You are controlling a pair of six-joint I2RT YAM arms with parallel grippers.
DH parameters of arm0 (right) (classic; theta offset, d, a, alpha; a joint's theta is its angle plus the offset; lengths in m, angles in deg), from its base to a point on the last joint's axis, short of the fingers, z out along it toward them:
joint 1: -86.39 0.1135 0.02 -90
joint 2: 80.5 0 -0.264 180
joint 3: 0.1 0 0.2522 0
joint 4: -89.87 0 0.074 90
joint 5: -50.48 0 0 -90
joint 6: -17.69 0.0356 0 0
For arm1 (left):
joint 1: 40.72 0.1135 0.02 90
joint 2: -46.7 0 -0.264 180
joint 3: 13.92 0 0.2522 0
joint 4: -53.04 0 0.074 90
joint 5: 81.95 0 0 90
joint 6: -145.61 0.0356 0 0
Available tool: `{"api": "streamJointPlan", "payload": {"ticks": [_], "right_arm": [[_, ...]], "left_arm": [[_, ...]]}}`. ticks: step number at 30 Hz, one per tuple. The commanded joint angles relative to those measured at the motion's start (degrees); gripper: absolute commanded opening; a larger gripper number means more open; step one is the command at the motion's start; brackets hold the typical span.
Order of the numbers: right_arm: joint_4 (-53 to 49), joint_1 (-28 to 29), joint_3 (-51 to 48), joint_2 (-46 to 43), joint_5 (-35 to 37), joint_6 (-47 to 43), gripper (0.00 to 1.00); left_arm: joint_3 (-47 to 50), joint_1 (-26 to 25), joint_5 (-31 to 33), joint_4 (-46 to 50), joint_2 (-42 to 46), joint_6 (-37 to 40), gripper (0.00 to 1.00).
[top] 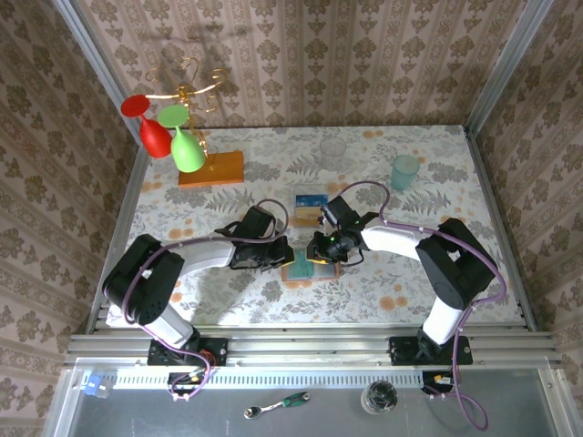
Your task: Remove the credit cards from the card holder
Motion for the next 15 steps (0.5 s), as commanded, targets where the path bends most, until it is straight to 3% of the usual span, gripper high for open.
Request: {"api": "streamJointPlan", "payload": {"ticks": [1, 15], "right_arm": [[-0.7, 0.2, 0.2, -1.0, 0.9, 0.1, 0.23], [-0.2, 0.1, 0.7, 0.7, 0.0, 0.3, 0.24]], "left_arm": [[-0.5, -0.6, -0.3, -0.2, -1.8, 0.0, 0.0], [-0.8, 0.2, 3.0, 5.4, -0.8, 3.0, 0.0]]}}
